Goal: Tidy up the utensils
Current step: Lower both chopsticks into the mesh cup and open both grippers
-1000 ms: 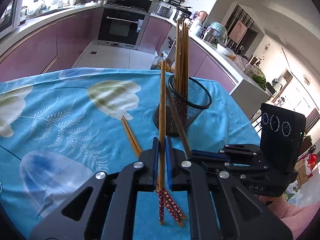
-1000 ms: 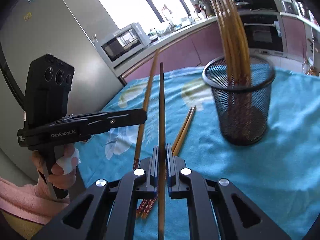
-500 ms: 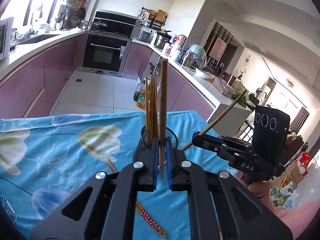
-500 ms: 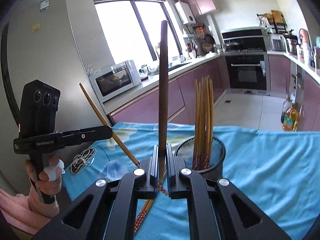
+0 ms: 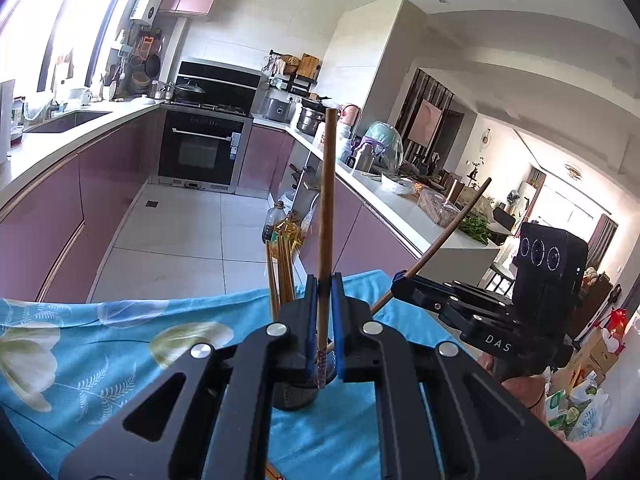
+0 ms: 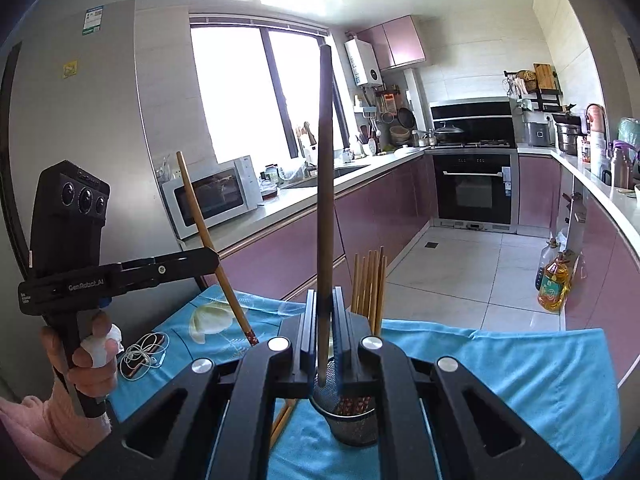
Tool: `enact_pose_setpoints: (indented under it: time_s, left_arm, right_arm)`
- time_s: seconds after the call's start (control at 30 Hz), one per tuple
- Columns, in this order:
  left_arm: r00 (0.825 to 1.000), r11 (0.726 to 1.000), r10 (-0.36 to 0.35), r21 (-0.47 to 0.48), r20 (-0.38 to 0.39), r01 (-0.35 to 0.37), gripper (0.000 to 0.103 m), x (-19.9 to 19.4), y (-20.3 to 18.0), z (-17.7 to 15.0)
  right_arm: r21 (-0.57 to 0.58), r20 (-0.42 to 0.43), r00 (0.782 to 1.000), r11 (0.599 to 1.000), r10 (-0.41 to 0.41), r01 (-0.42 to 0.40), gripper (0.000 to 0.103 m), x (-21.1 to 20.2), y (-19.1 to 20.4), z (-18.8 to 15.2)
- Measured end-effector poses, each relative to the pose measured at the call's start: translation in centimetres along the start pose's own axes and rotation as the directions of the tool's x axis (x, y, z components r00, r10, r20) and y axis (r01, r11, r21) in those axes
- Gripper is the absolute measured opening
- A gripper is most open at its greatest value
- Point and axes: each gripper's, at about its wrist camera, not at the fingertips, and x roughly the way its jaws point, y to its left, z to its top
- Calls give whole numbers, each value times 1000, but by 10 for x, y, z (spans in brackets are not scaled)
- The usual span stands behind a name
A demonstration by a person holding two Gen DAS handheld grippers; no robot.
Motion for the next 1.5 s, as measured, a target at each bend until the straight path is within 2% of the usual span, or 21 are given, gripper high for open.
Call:
enact_pose_setpoints:
  time_s: [0.17, 0.47, 0.73, 1.1, 1.3, 1.5]
  left_arm:
    - [999, 998, 53, 27, -4, -53, 7, 17, -4, 4]
    - [986, 993, 111, 46, -127, -106, 7, 57, 7, -16]
    - [964, 989, 136, 97, -230, -116, 7, 83, 13, -33]
    - [955, 990, 138, 70, -264, -124, 8, 107, 30, -37]
    - [950, 988, 151, 62, -272, -140, 8, 118, 34, -47]
    - [947, 986, 169, 51, -272, -161, 14, 124, 39, -55]
  right_arm:
    - [-9, -35, 999, 999, -32, 32, 6, 15, -6, 0]
    - [-5, -144, 988, 999, -49, 49, 6, 45, -13, -15]
    - [-15, -245, 967, 998, -65, 63, 6, 74, -14, -29]
    - [2, -306, 949, 997, -72, 76, 7, 96, -24, -41]
    - [22, -313, 947, 996, -72, 83, 7, 105, -27, -42]
    - [34, -318, 946, 996, -68, 83, 8, 109, -28, -45]
